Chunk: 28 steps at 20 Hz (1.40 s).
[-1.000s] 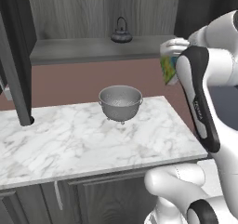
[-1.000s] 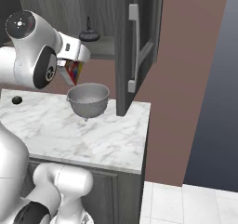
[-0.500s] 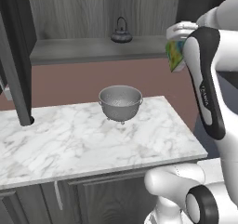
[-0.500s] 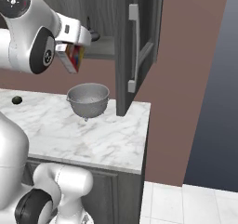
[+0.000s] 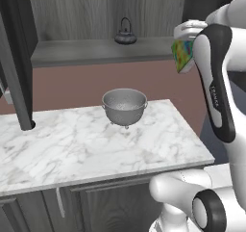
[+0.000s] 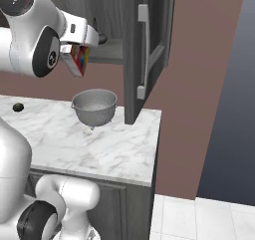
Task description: Pick the cereal and bar from the counter and place them in the cabinets closest to them.
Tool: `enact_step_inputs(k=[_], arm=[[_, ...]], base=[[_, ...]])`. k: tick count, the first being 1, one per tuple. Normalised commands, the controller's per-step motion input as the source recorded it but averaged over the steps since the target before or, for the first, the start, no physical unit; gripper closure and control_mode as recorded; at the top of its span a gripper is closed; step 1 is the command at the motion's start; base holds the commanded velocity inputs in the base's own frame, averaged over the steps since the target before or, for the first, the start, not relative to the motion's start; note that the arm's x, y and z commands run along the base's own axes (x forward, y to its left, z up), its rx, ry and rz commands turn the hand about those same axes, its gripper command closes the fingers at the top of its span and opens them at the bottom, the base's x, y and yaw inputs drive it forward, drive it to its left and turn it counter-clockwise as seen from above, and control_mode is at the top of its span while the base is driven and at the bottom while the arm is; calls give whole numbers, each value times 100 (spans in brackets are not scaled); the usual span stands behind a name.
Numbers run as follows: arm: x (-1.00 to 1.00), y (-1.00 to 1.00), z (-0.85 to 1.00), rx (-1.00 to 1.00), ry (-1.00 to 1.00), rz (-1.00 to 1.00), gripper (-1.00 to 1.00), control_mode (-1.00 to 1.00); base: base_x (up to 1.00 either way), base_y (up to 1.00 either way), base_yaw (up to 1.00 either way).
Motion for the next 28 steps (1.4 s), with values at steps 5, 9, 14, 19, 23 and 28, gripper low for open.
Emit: enact_step_inputs(k=[5,9,14,19,23,28], arm=[[3,0,0,-3,4,2,100,-100],[11,0,0,-2,-2,0,100,-100],[26,0,0,0,-4,0,100,-100],[38,0,0,0,-1,0,100,-100],[50,0,7,0,0,0,100,-100],[51,0,8,0,0,0,100,-100]], base=[[0,0,0],[0,0,0],[0,0,0],[0,0,0],[0,0,0],[0,0,0]])
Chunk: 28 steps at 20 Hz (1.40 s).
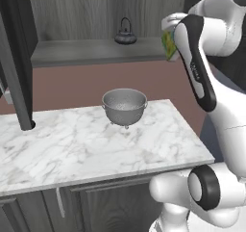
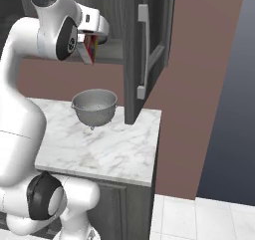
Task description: Pick the cereal and bar from the counter and place them in the cabinets closest to them.
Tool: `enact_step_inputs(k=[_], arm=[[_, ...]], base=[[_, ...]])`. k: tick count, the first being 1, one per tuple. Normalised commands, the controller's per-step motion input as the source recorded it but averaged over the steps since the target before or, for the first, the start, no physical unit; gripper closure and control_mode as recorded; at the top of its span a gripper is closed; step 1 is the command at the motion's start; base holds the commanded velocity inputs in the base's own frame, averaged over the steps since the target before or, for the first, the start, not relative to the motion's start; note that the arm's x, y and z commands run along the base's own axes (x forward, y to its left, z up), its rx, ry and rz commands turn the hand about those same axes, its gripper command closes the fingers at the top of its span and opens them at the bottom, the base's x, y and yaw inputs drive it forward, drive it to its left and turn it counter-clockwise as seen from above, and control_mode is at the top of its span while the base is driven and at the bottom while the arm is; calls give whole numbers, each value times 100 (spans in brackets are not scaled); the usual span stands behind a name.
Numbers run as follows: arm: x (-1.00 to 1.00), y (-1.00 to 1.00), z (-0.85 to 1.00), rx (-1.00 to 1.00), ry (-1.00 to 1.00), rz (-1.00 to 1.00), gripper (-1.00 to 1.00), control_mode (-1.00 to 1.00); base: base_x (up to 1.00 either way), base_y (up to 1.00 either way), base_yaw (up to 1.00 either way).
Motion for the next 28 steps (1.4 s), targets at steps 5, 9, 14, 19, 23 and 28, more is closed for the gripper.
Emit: enact_step_inputs(k=[5,9,14,19,23,28], arm=[[43,0,-4,-5,0,0,100,-100],[48,0,-1,-2,0,0,100,-100],[49,0,-4,-3,1,0,100,-100],[44,0,-13,-4,1,0,100,-100],[52,0,-9,-3,0,0,100,-100],[49,0,-3,-2,0,0,100,-100]], base=[[0,0,0],[0,0,0],[0,0,0],[0,0,0],[0,0,0],[0,0,0]])
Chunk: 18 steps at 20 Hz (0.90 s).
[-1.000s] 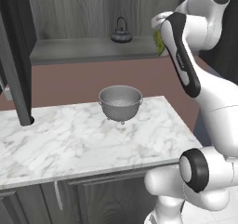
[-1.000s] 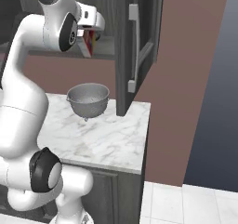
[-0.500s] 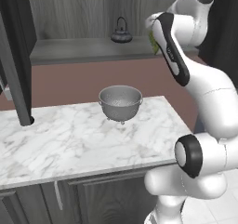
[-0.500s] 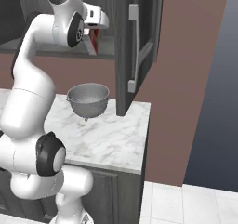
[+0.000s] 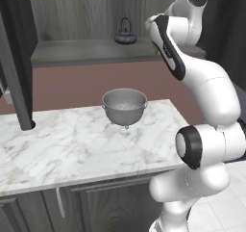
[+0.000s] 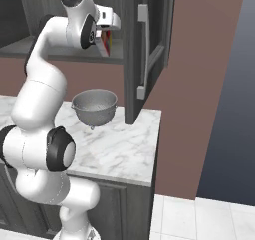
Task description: Pick the cereal and bar from the counter and place them in the cabinets closest to them.
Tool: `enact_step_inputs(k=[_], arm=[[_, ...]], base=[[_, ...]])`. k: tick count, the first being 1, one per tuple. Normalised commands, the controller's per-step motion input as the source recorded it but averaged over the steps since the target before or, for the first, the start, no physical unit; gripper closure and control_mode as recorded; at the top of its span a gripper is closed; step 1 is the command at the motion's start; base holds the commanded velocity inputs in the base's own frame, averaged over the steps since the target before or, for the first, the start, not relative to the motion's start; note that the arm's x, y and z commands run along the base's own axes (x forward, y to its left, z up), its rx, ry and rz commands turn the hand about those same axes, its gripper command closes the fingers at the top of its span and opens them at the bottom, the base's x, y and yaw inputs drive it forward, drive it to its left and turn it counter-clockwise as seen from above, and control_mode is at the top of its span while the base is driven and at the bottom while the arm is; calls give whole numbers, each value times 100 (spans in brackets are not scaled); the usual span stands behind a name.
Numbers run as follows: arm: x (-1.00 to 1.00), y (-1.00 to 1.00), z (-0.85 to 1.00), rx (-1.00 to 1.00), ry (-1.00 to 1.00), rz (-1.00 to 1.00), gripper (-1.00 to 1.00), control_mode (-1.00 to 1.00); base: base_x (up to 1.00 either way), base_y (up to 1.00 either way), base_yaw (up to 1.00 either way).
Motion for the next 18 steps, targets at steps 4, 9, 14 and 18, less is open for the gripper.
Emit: enact_step_inputs(k=[4,9,14,18], arm=[[42,-3,0,0,0,-2,100,-100],[27,-11,0,0,6,-6,100,-100],[5,-7,0,0,3,-3,100,-100],[7,0,-4,0,0,0,100,-100]], base=[[0,0,0],[0,0,0],[0,0,0],[0,0,0]])
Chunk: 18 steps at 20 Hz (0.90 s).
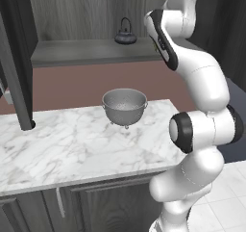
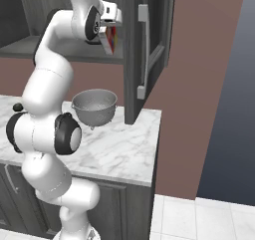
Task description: Pick the cereal and bar from the counter and place them in the cabinets closest to them.
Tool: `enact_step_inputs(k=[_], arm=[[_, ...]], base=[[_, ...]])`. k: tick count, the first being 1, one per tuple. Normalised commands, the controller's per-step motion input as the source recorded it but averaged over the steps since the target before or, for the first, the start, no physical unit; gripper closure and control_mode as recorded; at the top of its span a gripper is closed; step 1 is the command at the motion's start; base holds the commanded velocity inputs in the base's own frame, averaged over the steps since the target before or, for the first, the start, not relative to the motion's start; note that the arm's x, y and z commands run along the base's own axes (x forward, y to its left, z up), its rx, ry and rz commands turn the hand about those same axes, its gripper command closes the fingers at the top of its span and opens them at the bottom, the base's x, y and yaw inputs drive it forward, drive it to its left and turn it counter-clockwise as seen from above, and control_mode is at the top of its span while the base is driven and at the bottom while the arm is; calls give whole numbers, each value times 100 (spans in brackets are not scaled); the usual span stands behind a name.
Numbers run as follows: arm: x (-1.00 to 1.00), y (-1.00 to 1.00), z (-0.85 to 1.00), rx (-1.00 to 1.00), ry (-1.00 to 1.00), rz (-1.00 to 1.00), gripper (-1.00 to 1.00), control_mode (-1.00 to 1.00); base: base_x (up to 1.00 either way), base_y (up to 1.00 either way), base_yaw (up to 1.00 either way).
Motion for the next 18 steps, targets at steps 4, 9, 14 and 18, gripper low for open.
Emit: enact_step_inputs(k=[4,9,14,18], arm=[[35,0,-16,0,0,0,100,-100],[39,0,-8,0,0,0,-100,-100],[18,-1,1,0,-1,-1,-100,-100],[0,-8,9,0,-3,-1,-100,-100]], base=[[0,0,0],[0,0,0],[0,0,0],[0,0,0]])
